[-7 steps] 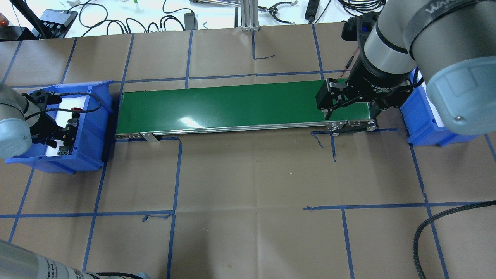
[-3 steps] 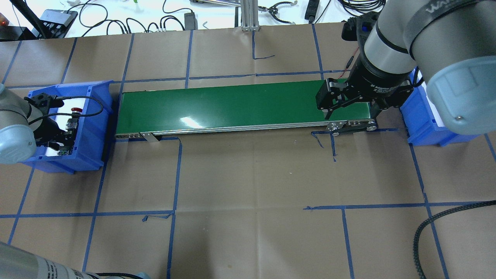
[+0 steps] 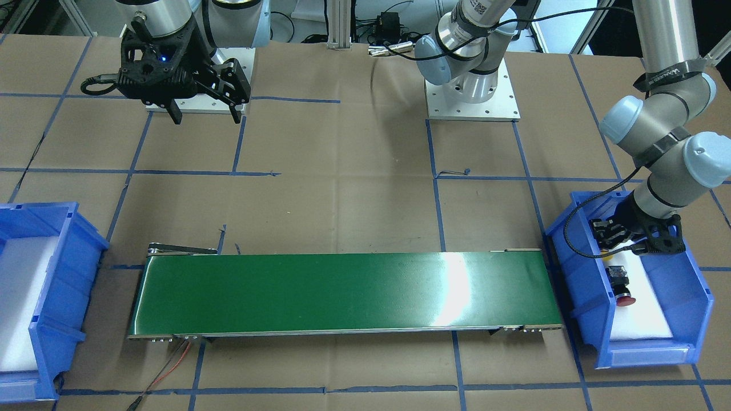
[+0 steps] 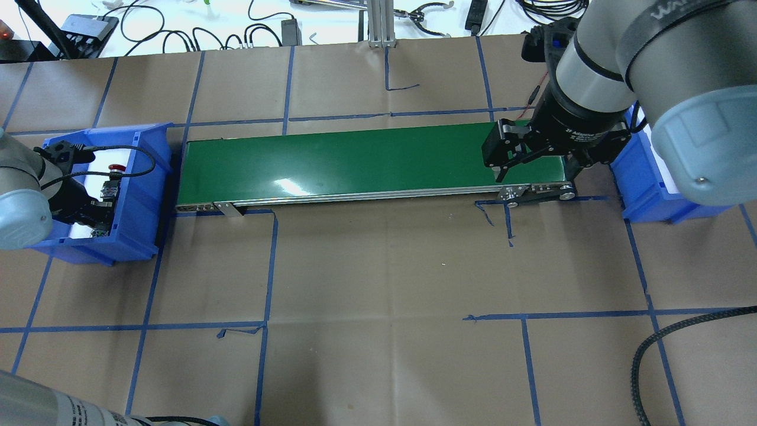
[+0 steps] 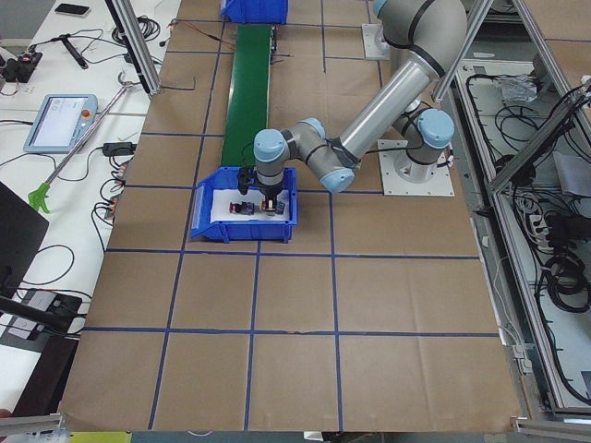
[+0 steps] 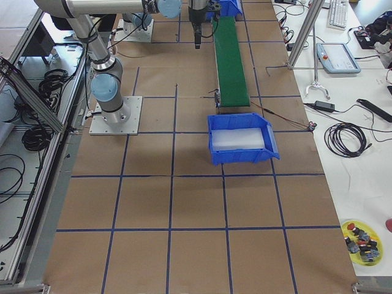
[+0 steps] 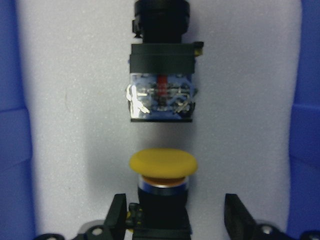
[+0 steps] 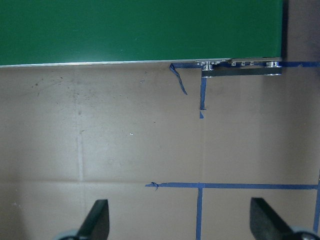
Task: Transport two buttons from left to right
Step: 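Close the left gripper on the yellow-capped button and lift it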
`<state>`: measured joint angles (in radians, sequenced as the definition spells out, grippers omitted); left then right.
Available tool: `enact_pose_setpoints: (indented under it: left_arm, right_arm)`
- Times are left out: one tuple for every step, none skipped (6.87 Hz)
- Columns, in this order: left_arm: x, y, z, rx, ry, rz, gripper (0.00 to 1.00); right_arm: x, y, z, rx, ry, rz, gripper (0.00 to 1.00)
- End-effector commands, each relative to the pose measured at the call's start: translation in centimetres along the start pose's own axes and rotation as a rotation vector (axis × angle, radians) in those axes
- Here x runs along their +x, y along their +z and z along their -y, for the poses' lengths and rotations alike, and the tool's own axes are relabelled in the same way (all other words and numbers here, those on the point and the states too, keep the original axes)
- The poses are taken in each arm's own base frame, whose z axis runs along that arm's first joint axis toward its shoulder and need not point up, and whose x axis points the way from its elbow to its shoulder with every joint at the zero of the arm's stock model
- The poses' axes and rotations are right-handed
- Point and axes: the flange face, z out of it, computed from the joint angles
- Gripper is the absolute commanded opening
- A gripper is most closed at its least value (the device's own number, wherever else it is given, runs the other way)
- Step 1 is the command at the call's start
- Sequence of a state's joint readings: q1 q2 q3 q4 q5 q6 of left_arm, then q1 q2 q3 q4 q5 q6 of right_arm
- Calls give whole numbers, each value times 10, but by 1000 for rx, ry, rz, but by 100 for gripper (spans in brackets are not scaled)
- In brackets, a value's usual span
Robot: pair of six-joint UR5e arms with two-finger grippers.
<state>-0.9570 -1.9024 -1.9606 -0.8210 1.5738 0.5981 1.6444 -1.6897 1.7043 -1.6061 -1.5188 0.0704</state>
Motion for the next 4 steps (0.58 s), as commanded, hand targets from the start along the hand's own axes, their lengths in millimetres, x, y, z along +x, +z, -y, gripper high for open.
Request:
enact_pose_setpoints:
  left_arm:
    - [-6,-12,4,2,-7,4,10]
    - [-10,-32,10,1,-9,3,8]
    - [-15,-61,18,-14,-6,-8,8]
    - [-21,-100,29,-39,-4,-25,8]
  right_arm:
    - [0,0,0,-1,0,0,100]
    - [0,0,0,-1,0,0,100]
    - [0,0,0,-1,0,0,100]
    - [0,0,0,-1,0,0,100]
